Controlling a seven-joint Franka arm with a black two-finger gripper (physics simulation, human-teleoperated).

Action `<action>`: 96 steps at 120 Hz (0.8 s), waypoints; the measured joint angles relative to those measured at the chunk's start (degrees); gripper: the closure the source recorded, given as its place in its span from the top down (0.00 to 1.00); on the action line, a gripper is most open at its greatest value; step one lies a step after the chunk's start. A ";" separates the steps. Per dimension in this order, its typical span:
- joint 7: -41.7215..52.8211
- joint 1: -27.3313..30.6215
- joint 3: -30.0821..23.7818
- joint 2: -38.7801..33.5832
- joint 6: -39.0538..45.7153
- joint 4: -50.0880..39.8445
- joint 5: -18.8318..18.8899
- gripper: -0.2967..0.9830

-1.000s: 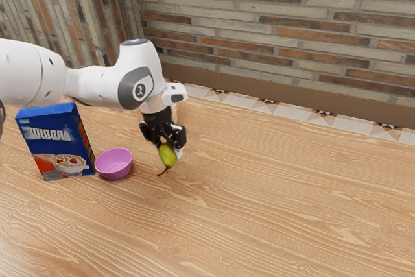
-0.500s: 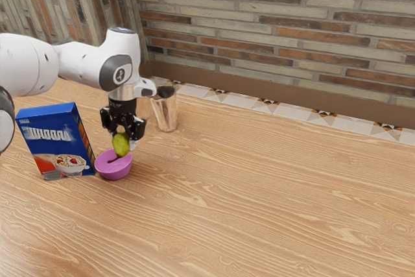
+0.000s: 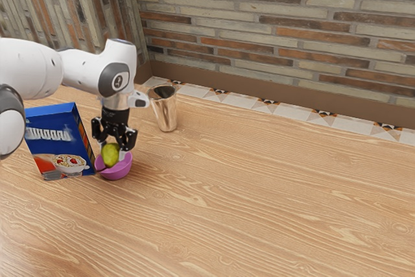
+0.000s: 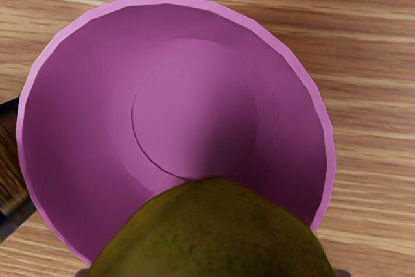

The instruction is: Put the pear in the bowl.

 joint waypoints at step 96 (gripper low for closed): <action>12.43 -2.25 -14.37 -19.59 -4.69 4.86 -0.38 0.76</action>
